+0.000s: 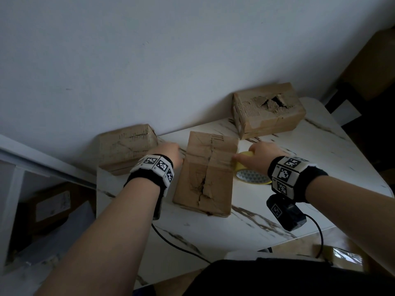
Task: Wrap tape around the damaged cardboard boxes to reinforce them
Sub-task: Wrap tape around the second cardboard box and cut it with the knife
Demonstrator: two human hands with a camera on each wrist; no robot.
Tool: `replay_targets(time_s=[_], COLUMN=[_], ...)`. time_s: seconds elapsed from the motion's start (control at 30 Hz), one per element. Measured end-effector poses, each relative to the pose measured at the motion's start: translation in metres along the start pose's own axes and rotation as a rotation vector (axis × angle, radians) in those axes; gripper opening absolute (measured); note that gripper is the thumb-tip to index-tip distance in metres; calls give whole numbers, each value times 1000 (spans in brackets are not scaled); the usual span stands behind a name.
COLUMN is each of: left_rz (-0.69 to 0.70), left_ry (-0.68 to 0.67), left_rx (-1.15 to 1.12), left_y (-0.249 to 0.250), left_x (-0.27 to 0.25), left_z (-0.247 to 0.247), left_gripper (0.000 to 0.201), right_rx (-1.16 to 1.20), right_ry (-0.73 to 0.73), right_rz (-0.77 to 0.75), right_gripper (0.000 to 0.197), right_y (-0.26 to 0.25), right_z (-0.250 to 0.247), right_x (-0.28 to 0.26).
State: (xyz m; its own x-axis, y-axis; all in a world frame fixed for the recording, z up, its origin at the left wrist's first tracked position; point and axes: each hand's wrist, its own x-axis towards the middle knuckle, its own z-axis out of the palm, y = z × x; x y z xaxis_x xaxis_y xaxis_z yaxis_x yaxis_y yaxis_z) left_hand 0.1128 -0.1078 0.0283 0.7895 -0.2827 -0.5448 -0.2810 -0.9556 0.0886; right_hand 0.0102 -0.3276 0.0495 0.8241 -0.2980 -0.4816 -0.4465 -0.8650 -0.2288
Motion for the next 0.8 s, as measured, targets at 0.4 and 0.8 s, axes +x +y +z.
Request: replay_targets(time_s=[0.4,0.8], left_rz=[53,127], left_ry=[42,90], left_rx=[-269,116], left_y=[25,53], left_x=[-21,-59], left_z=[1,53], left_gripper=[32,91], right_rx=[-5,13], right_ry=[-20,-20], right_rz=[-21,-46], right_gripper=[65,48], right_y=[5,9], right_z=[8,14], right_x=[11,15])
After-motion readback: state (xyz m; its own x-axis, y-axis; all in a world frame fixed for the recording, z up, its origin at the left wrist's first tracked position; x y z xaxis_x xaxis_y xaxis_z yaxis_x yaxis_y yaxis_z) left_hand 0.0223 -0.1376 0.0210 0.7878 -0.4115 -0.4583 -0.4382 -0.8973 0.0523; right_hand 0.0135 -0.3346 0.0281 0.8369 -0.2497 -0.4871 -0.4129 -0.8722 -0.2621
